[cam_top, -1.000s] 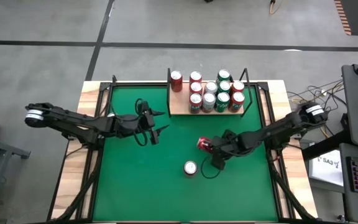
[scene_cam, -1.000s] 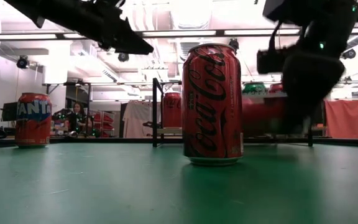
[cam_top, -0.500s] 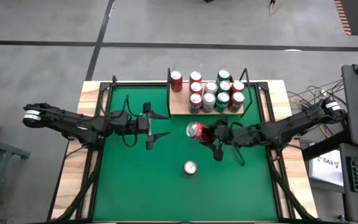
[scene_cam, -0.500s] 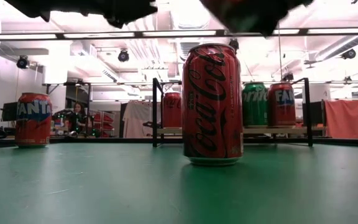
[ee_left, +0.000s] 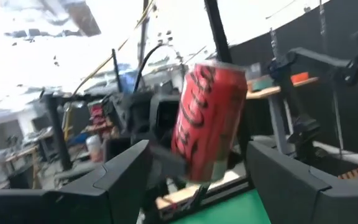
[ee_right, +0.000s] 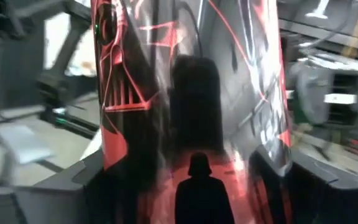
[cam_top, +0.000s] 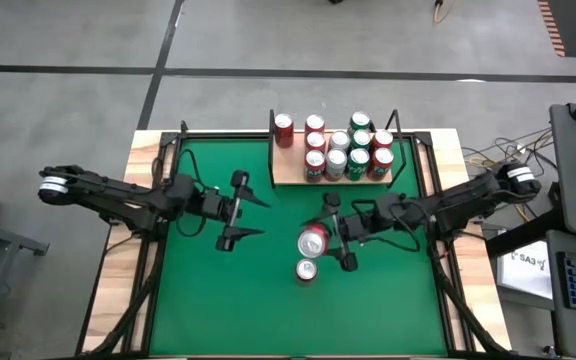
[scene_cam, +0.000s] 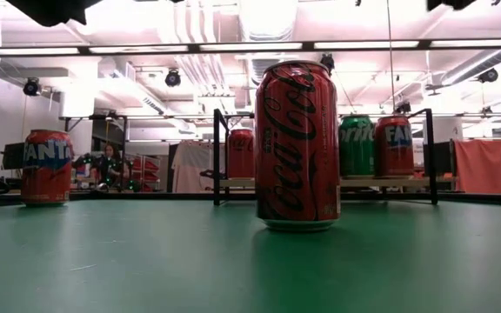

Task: Place canned beverage on shelf
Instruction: Put the red-black soda can on the shelf aligned with the other red-black soda can

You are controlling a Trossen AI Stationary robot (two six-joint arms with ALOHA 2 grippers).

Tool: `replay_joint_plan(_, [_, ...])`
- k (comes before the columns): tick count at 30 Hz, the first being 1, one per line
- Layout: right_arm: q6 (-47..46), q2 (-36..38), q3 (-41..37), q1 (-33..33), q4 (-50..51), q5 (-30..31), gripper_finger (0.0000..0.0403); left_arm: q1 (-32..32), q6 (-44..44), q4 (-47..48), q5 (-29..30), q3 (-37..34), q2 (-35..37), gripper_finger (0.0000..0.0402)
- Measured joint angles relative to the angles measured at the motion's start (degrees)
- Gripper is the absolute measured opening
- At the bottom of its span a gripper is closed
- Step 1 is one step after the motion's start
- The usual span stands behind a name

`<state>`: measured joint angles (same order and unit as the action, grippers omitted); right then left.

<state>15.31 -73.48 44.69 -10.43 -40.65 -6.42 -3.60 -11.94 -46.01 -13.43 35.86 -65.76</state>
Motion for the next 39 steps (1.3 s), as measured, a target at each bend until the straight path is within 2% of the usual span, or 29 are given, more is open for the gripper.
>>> replay_joint_plan(4, [-1.7,-3.1,0.0,1.6,-5.3,-4.9,0.0294,-0.1,0.9,-3.8,-2.7,0.0,-0.3,0.0251])
replay_joint_plan(9, [-3.1,-4.4,0.0,2.8,-7.9,-5.2,0.0294,-0.1,2.4,-7.5,-4.4,0.0,-0.7,0.0251])
replay_joint_plan(19, [-1.5,-3.7,0.0,2.9,-6.9,0.7,0.0294,-4.2,0.0,-7.5,5.3,0.0,-0.8,0.026])
replay_joint_plan(24, [-0.3,-2.8,0.0,2.8,-5.3,1.1,0.0294,-8.0,-4.4,-7.8,15.0,1.6,-2.7,0.0284])
replay_joint_plan(30, [0.4,-1.6,0.0,2.8,-3.2,3.5,0.0294,-9.6,-7.0,-5.4,17.6,8.6,-10.9,0.0303])
replay_joint_plan(33, [0.3,-1.0,0.0,2.6,-0.9,3.7,0.0294,-9.5,-8.1,-3.9,19.8,11.2,-13.4,0.0304])
replay_joint_plan(39, [2.2,-0.8,0.0,2.1,-0.1,3.5,0.0294,-9.6,-8.0,-3.6,20.6,14.3,-17.6,0.0304])
